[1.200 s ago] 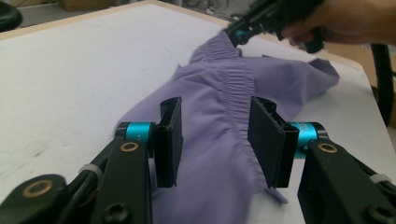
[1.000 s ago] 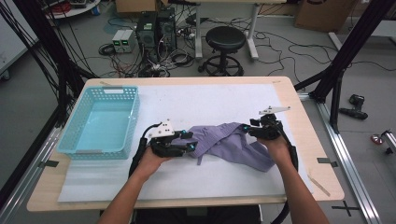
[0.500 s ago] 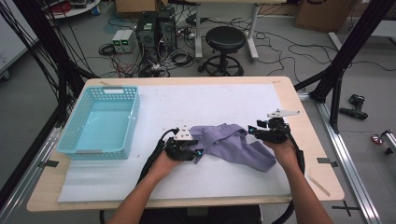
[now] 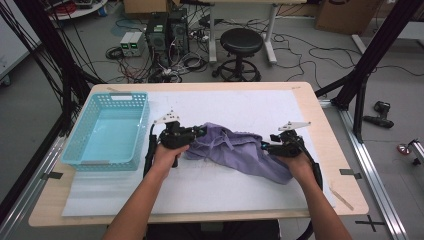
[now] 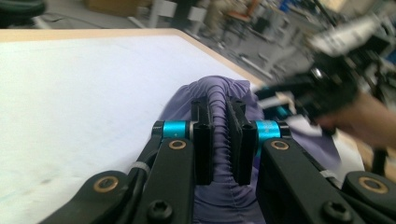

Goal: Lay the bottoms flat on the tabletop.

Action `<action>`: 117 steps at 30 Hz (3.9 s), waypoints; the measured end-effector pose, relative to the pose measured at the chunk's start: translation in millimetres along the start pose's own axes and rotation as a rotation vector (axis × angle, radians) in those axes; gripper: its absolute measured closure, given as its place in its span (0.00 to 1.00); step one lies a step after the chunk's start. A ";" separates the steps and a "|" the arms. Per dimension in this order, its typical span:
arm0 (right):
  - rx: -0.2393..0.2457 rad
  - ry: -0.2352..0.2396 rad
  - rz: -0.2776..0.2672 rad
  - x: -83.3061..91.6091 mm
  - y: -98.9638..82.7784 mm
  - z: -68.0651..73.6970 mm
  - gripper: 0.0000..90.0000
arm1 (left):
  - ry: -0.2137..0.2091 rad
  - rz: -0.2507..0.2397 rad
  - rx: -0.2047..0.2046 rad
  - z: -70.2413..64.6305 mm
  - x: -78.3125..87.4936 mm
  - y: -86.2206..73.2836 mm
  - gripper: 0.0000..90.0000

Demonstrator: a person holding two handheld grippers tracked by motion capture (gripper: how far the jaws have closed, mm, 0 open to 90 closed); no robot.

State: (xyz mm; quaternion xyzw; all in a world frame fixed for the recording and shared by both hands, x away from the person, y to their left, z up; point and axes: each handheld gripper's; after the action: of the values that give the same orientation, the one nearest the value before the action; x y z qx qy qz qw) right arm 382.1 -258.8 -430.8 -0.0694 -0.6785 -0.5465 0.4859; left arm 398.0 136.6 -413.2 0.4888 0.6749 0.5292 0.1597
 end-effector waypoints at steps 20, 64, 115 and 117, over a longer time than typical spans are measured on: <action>0.142 0.048 0.154 1.8 -14.7 31.4 0.99 | 0.219 -0.070 0.216 56.8 -17.9 -0.9 0.91; -0.150 -0.368 -0.167 -16.6 74.8 -42.4 0.89 | 0.095 0.081 -0.010 21.8 -1.2 -9.6 0.48; -0.179 -0.257 -0.199 25.4 11.1 -41.7 0.65 | 0.258 0.029 0.072 48.9 4.4 -11.2 0.58; -0.164 -0.254 -0.206 33.2 3.5 -35.6 0.64 | 0.258 0.030 0.061 43.7 10.6 -14.7 0.58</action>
State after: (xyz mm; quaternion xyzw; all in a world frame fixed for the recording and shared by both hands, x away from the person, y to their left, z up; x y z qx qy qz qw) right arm 387.9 -300.7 -406.5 -0.1073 -0.6911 -0.6338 0.3304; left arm 417.8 170.3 -439.8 0.4312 0.6982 0.5694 0.0489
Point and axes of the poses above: each handheld gripper's, and its own axes: x roughly backward along the jaws, y roughly out of its top, z roughly to its left, and after that the axes turned 5 degrees about z, right-handed
